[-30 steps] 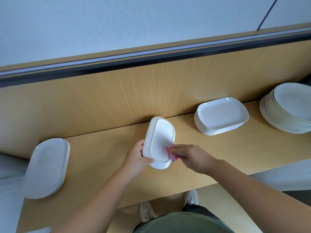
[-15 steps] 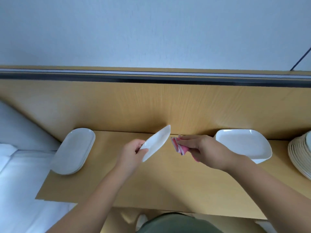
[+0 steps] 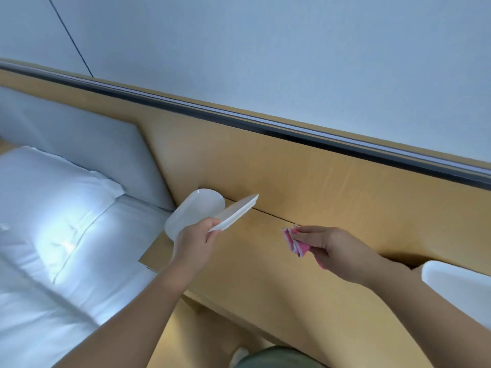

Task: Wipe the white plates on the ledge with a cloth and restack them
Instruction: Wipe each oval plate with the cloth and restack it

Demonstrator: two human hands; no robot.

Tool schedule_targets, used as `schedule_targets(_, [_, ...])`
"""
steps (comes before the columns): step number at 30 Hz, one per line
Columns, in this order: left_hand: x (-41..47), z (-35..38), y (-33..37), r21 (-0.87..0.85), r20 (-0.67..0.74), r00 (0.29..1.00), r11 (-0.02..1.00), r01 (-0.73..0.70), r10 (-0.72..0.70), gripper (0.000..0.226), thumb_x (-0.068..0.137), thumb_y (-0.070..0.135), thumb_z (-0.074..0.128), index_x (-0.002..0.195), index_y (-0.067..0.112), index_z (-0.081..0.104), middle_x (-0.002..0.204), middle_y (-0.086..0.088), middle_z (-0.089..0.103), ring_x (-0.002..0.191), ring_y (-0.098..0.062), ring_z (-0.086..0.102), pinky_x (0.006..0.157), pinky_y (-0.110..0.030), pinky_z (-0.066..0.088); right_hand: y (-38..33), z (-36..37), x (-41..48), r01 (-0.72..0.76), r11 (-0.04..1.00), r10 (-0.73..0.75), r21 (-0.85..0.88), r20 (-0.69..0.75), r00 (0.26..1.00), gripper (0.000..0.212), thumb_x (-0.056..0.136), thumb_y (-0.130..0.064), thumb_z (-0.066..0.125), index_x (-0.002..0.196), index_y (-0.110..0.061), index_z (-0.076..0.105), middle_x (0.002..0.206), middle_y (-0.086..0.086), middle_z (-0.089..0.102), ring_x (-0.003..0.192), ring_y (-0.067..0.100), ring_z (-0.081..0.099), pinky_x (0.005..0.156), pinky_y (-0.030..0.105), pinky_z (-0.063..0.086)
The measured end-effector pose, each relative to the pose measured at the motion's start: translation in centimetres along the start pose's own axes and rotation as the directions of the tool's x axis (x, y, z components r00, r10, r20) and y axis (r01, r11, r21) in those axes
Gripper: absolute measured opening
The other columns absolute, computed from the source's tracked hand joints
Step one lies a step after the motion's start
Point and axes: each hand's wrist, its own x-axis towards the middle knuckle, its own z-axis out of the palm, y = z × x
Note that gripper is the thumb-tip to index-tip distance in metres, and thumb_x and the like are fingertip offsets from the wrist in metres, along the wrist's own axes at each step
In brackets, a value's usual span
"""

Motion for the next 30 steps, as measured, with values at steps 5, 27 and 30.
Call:
schedule_targets(5, [0.9,-1.4,-3.9,0.157,0.015,0.999,0.987,0.042,-0.045,0.027,0.098,0.029,0.051,0.122,0.024,0.063,0.099,0.004,0.071,0.090,-0.018,0.063,0.075,-0.029,0.047,-1.6,1.1,2.6,-0.006,0.999,0.007,-0.033,0.029,1.000,0.048,0.097,-0.004,0.050,0.136,-0.030,0.054,0.141,-0.021,0.040,0.134,0.006,0.043,0.078,-0.002,0.028])
schedule_targets(27, [4.8,1.0,-14.0,0.276,0.279,0.956,0.961,0.012,-0.092,0.032,0.096,0.025,0.047,0.122,0.034,0.064,0.123,0.004,0.064,0.114,-0.027,0.056,0.083,-0.026,0.044,-3.4,4.7,6.8,-0.114,0.991,0.119,-0.068,0.084,0.989,0.044,0.096,-0.004,0.054,0.135,-0.024,0.057,0.140,-0.016,0.045,0.124,-0.008,0.037,0.082,-0.009,0.021])
schedule_targets(30, [5.0,1.5,-14.9,0.217,0.312,0.942,0.974,0.060,-0.128,0.032,0.096,0.027,0.050,0.124,0.033,0.063,0.129,0.003,0.062,0.120,-0.027,0.053,0.094,-0.030,0.044,-3.3,5.0,7.1,-0.123,0.989,0.131,-0.077,0.103,0.986,0.043,0.097,-0.005,0.053,0.135,-0.024,0.056,0.143,-0.014,0.045,0.130,-0.005,0.038,0.085,-0.008,0.022])
